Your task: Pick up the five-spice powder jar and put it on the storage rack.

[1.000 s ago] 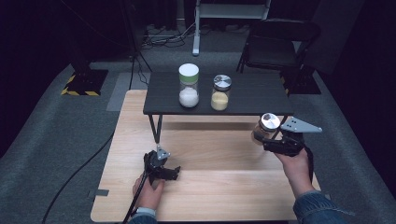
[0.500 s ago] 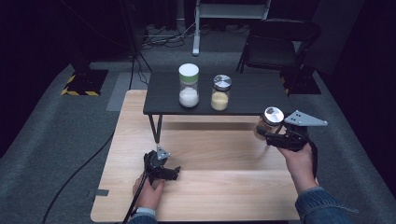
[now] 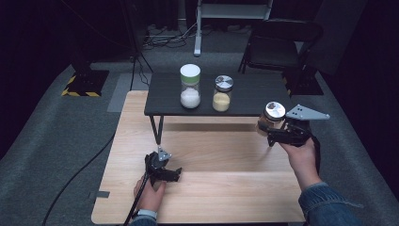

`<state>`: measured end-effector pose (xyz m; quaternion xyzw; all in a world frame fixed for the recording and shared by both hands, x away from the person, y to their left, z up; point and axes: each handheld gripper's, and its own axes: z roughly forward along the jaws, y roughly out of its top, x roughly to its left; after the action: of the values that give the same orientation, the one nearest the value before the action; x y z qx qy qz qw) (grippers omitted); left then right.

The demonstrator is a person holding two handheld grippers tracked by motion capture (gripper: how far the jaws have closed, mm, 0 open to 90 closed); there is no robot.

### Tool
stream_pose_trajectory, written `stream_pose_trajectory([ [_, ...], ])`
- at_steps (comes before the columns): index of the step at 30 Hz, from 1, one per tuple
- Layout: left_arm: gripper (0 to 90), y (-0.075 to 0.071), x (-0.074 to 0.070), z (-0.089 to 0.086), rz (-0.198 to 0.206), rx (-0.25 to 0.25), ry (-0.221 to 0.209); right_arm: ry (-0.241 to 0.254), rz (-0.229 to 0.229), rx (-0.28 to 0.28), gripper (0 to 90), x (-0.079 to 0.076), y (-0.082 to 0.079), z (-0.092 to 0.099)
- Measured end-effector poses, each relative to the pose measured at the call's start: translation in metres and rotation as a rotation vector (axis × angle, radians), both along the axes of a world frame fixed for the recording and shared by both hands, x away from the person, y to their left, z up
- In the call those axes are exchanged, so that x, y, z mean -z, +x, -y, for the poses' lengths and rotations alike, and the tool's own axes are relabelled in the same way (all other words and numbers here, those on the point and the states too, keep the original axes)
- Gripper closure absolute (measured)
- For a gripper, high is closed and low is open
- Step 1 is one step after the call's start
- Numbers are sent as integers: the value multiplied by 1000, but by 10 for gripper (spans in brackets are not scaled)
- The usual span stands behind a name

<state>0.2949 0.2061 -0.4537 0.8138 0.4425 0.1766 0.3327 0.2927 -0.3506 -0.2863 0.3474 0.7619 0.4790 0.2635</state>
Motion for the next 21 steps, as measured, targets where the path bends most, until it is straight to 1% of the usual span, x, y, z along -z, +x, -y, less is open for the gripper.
stream_pose_trajectory([
  [10,4,0,0,0,0,0,0,-5,11,-17,305,-18,15,-10],
  [16,4,-1,0,0,1,0,1,-20,21,-31,305,-29,25,-19],
  [21,4,-1,0,0,2,2,3,-11,15,-31,305,-34,37,-24],
])
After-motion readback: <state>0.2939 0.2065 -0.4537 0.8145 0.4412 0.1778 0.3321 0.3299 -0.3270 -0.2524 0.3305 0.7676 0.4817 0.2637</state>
